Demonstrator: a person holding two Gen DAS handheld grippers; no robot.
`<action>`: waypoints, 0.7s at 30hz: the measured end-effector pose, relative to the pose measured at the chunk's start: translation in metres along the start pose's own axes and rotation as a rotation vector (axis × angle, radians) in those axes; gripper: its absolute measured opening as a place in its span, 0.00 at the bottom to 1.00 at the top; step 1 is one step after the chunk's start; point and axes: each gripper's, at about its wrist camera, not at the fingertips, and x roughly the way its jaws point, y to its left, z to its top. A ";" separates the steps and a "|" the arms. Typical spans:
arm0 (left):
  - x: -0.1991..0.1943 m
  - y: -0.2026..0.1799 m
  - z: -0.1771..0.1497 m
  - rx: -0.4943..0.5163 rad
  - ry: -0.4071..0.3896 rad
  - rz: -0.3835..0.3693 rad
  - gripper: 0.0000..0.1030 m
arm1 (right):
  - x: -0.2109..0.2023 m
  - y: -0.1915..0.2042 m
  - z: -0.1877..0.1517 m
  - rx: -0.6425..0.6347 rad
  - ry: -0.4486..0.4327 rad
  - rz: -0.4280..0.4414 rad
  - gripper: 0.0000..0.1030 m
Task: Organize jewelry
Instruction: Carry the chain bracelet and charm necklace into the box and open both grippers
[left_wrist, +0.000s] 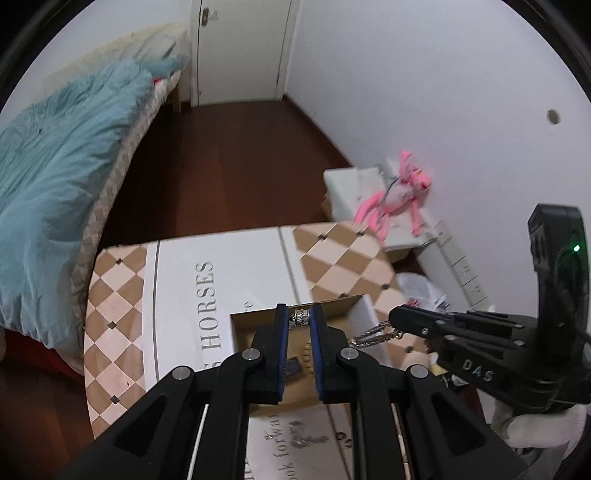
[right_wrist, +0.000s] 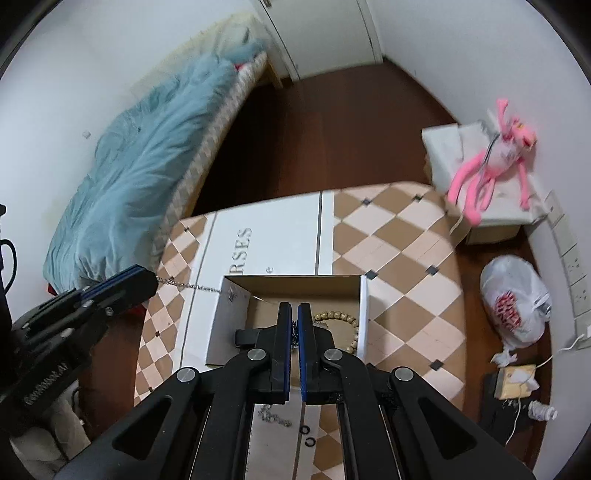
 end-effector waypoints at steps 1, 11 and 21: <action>0.008 0.004 0.001 -0.006 0.018 0.005 0.08 | 0.006 0.000 0.002 0.000 0.012 0.001 0.03; 0.057 0.038 0.006 -0.108 0.143 -0.034 0.09 | 0.062 0.005 0.024 -0.010 0.098 0.001 0.03; 0.073 0.039 0.002 -0.096 0.178 0.090 0.49 | 0.074 -0.017 0.028 0.011 0.136 -0.098 0.34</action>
